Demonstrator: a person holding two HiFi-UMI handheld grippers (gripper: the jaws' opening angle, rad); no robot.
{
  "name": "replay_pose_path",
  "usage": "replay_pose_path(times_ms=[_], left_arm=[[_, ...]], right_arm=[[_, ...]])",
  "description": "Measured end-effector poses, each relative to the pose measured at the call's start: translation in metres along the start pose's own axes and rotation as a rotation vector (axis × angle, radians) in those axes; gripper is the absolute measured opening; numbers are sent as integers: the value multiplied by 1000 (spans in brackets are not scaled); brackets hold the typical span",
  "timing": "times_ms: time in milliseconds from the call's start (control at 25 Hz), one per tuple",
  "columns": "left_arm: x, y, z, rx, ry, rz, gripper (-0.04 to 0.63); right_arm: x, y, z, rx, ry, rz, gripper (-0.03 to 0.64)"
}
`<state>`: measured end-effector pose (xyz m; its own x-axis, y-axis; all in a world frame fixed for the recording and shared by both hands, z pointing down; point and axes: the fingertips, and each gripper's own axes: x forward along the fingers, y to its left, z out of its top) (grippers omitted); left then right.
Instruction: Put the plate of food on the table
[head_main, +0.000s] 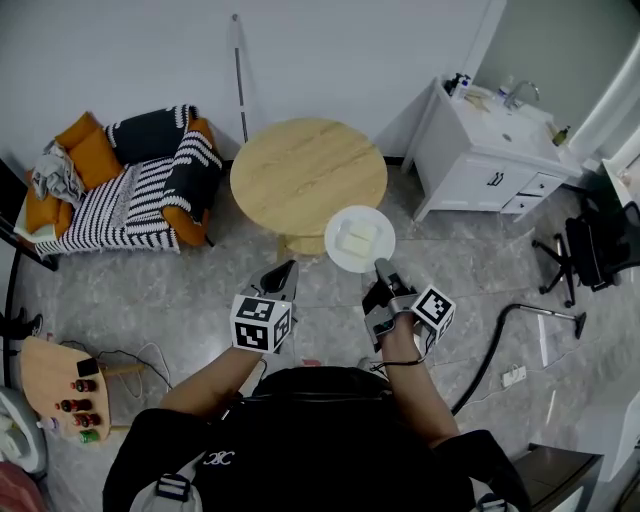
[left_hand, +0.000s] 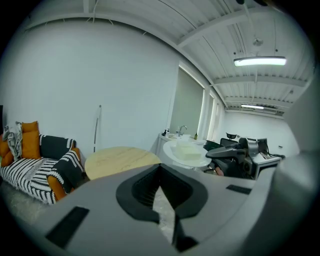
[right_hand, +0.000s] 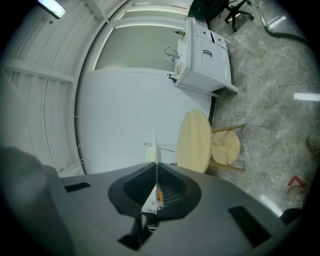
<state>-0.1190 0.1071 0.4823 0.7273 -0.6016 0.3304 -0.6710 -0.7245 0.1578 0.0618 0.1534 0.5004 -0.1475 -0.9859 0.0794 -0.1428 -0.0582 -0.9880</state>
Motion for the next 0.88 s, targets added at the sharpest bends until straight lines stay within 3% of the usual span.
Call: replay_pose_path(times_ms=[400, 880], left_arm=[[-30, 25, -14, -5, 13, -29, 7], [-18, 33, -21, 7, 30, -46, 6]], right_arm=[[-3, 2, -45, 8, -17, -12, 18], [4, -2, -39, 9, -42, -2, 18]])
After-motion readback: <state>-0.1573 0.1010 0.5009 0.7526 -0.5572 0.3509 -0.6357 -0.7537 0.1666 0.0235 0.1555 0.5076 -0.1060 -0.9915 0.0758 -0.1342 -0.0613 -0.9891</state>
